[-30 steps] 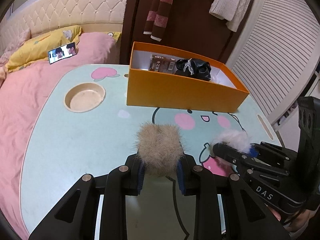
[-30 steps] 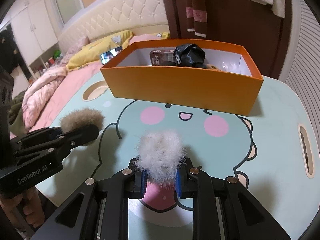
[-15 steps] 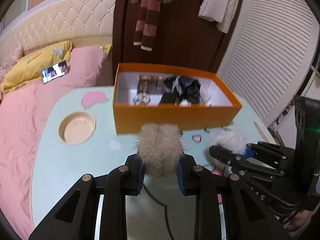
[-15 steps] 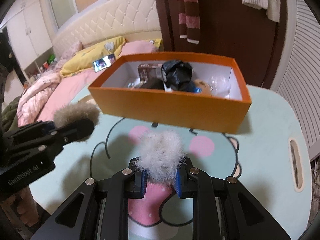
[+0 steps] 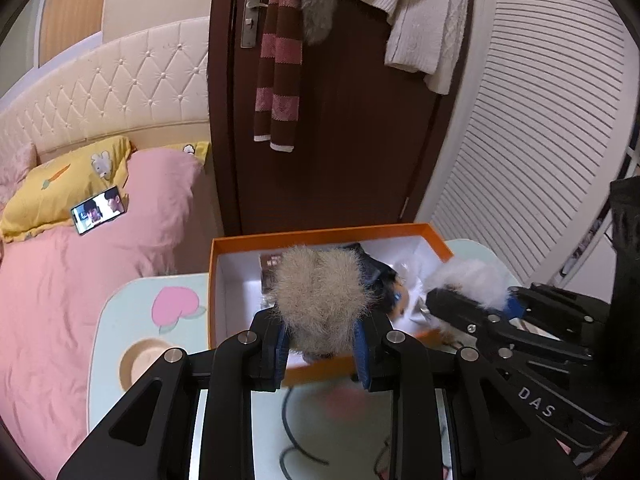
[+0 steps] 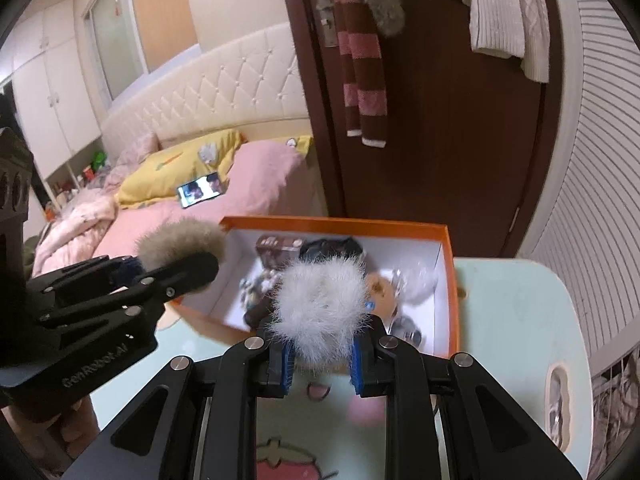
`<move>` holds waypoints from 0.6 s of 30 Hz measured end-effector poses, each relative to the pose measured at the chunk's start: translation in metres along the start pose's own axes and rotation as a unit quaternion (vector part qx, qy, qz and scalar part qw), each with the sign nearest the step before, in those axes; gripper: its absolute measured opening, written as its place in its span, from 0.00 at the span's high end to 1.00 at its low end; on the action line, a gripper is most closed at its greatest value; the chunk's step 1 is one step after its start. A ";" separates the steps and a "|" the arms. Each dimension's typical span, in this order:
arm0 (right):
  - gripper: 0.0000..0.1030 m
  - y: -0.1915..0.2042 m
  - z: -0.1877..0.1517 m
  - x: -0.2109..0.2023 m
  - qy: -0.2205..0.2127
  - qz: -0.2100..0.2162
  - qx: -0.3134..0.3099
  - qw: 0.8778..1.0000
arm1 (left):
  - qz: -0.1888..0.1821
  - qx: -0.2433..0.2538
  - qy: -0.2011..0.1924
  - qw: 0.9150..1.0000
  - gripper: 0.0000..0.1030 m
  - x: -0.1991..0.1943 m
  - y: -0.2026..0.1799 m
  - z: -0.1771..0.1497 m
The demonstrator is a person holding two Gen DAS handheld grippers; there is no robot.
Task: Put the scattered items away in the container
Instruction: 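Drop the grey-brown pompom into the box with the left tool while the right drops the white one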
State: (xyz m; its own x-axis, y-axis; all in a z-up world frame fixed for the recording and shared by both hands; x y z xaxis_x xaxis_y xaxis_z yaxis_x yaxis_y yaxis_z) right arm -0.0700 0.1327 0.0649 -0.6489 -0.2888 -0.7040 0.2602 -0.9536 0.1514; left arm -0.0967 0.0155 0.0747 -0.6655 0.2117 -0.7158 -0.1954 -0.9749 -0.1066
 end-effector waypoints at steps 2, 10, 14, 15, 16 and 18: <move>0.80 -0.001 0.003 0.007 0.005 -0.001 0.000 1.000 | 0.000 0.000 0.007 1.000 0.73 0.008 0.001 0.001; 0.80 -0.007 0.007 0.032 0.028 -0.001 0.005 1.000 | -0.005 -0.018 0.025 1.000 0.73 0.034 0.013 0.001; 0.80 -0.011 0.008 0.040 0.036 -0.001 0.007 0.999 | -0.001 -0.017 0.033 0.999 0.73 0.042 0.015 0.000; 0.79 -0.012 0.008 0.041 0.038 -0.002 0.007 0.999 | 0.000 -0.018 0.038 0.999 0.73 0.045 0.015 -0.001; 0.78 -0.012 0.008 0.043 0.042 -0.003 0.006 0.999 | 0.000 -0.020 0.044 0.999 0.73 0.048 0.015 -0.001; 0.75 -0.014 0.007 0.046 0.047 -0.008 0.007 0.999 | 0.001 -0.025 0.055 0.998 0.69 0.053 0.016 -0.003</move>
State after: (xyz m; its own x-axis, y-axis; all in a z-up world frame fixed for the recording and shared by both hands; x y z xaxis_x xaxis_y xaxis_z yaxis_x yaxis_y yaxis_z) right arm -0.1089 0.1320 0.0355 -0.5826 -0.2646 -0.7685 0.2396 -0.9594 0.1487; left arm -0.1329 0.0108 0.0330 -0.5816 0.2037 -0.7876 -0.1568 -0.9781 -0.1372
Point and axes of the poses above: each gripper's, at about its wrist camera, not at the fingertips, and x roughly the way its jaws point, y to its left, z to its top, the point moved 5 cm from there along x, roughly the way its jaws point, and after that the axes turned 5 degrees about y, right-handed, at the moved point
